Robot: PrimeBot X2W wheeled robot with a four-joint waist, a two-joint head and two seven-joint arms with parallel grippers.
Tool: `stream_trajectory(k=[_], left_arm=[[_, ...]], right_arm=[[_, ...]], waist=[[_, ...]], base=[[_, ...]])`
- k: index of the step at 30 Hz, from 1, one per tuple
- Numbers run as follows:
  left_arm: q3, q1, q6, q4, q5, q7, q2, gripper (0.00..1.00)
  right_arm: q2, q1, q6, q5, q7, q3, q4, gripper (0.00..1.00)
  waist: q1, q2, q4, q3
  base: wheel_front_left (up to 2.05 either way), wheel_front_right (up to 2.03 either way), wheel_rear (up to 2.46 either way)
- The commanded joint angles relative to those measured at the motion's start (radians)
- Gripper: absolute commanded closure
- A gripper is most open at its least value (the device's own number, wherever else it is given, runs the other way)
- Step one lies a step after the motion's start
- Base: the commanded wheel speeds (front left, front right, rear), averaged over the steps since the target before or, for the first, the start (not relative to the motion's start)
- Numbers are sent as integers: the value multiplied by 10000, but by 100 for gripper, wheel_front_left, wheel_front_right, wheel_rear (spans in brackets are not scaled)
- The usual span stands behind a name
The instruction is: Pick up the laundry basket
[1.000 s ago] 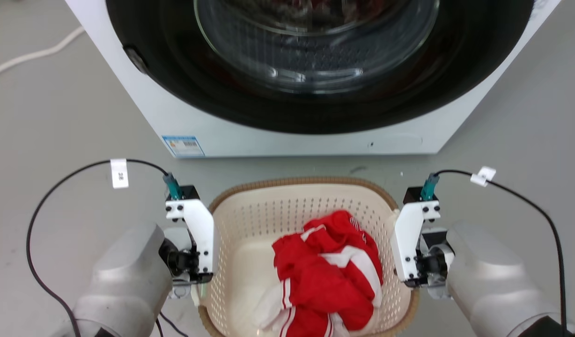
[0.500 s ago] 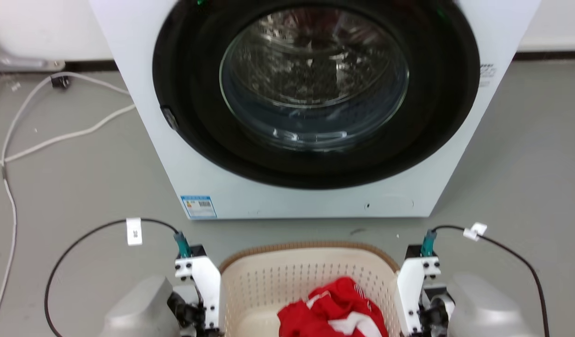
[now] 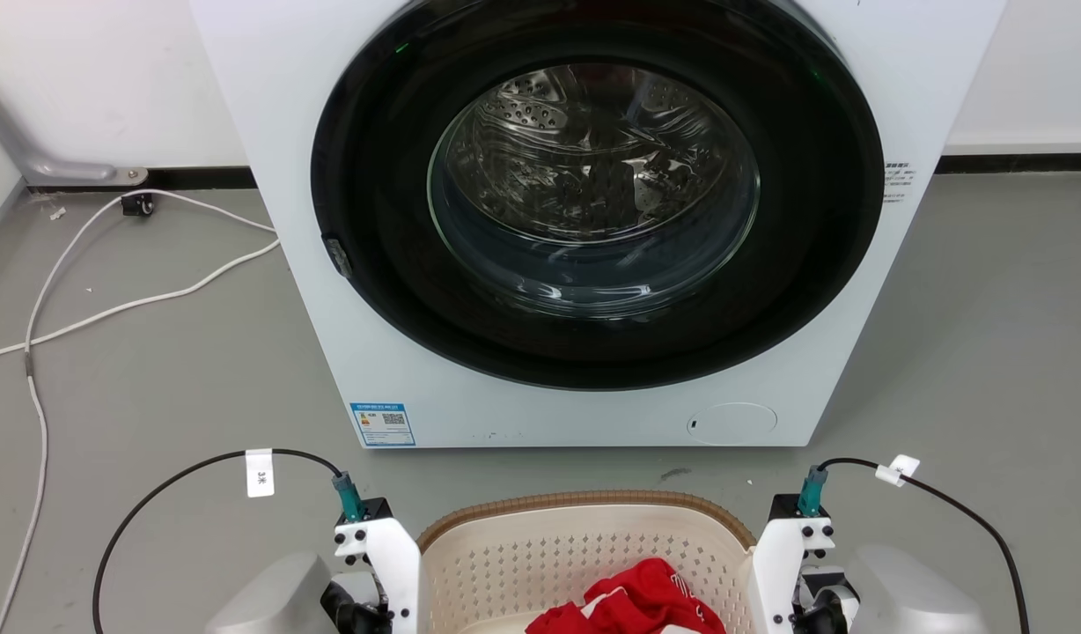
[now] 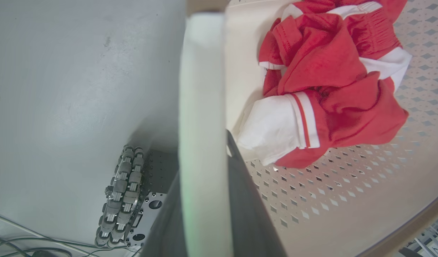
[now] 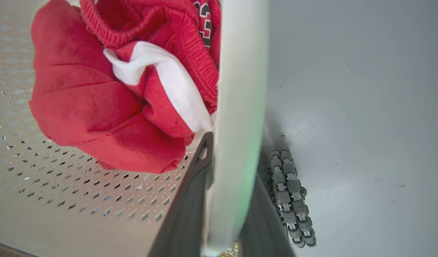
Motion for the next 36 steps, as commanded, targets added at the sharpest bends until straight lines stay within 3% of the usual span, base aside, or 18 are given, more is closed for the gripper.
stream_trajectory(k=[1, 36], left_arm=[[22, -46, -181, -276, -198, -43, -481, 100], [-320, -354, -182, -219, -603, -382, -465, 100]], right_arm=[[360, 34, 129, 115, -62, 19, -144, 100], [353, -265, 131, 241, -114, 280, -74, 100]], waist=[[2, 0, 0, 11], [2, 0, 61, -22]], base=[[0, 0, 0], [0, 0, 0]])
